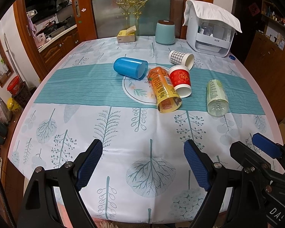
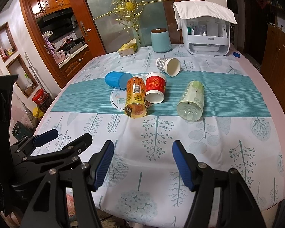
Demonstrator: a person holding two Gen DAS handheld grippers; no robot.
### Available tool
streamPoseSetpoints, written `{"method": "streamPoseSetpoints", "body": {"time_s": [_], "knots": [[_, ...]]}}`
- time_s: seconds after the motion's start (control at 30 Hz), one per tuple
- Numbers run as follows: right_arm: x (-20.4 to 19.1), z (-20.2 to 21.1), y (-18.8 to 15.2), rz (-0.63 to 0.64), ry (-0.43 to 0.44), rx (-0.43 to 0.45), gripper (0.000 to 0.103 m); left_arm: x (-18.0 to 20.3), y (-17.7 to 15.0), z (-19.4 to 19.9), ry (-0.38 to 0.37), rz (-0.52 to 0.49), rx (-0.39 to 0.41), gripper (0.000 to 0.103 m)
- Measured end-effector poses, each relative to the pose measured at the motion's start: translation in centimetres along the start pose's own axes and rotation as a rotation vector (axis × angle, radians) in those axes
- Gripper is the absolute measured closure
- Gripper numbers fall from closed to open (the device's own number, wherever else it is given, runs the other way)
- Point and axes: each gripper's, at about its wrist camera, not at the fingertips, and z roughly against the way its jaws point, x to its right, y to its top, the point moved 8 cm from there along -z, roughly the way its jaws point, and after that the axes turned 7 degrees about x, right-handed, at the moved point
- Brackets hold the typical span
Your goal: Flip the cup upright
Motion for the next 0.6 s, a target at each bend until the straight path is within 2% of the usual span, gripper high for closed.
{"method": "streamPoseSetpoints", "body": {"time_s": [0.6], "knots": [[0.1, -0.6, 0.3, 0.007, -0.002, 0.003, 0.038, 0.1, 0.7, -1.1, -0.014, -0.001, 0.002, 0.017]]}}
